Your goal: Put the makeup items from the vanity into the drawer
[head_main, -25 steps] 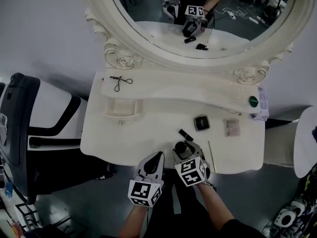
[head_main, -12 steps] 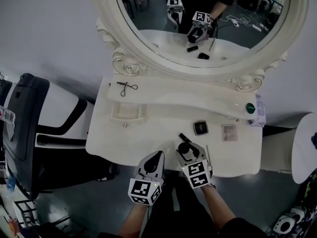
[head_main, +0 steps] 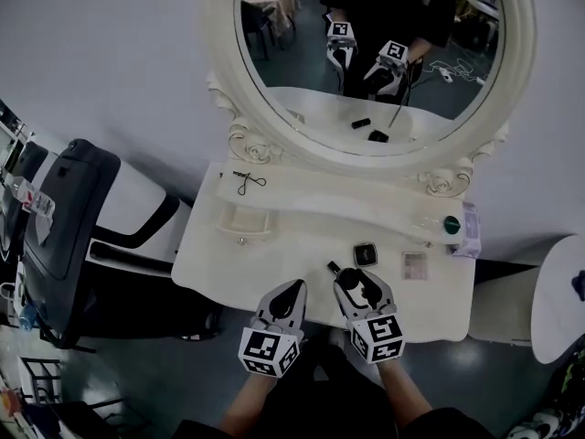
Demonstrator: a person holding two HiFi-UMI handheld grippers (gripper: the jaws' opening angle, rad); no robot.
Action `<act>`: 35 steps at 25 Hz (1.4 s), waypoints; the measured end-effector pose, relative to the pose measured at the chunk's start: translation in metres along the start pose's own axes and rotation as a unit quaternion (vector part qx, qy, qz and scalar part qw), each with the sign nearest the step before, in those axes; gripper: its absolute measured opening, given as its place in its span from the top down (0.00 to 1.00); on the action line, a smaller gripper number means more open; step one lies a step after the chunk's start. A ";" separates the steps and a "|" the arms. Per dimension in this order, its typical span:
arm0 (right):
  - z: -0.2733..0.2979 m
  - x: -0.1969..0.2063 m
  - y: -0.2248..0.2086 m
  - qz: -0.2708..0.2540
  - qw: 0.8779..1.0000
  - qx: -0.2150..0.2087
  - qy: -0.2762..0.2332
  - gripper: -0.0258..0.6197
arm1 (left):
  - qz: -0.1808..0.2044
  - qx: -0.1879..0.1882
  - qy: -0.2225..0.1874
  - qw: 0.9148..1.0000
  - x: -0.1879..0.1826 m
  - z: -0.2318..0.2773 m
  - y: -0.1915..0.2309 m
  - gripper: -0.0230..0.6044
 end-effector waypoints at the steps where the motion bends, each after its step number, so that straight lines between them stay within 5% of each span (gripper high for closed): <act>1: -0.002 -0.004 -0.001 0.000 1.000 -0.003 -0.009 0.59 | 0.001 -0.003 -0.004 1.000 -0.002 -0.001 -0.003 0.94; 12: 0.008 -0.032 0.006 -0.033 0.995 -0.074 -0.049 0.59 | -0.001 -0.069 -0.047 0.996 -0.014 -0.017 -0.004 0.94; 22: 0.068 -0.061 0.046 -0.067 0.986 -0.137 -0.061 0.59 | -0.010 -0.138 -0.078 0.987 -0.029 -0.042 0.049 0.94; 35: 0.162 -0.092 0.102 -0.073 0.990 -0.113 -0.037 0.59 | -0.028 -0.108 -0.064 0.992 -0.057 -0.040 0.156 0.94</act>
Point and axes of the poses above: the fingertips, and each gripper's own axes: z forward along the fingers, y to its left, x out of its underside, the point moved 9 cm from there along -z, backward along the fingers, and after that the axes turned 8 degrees about -z, right-handed, at the moved point
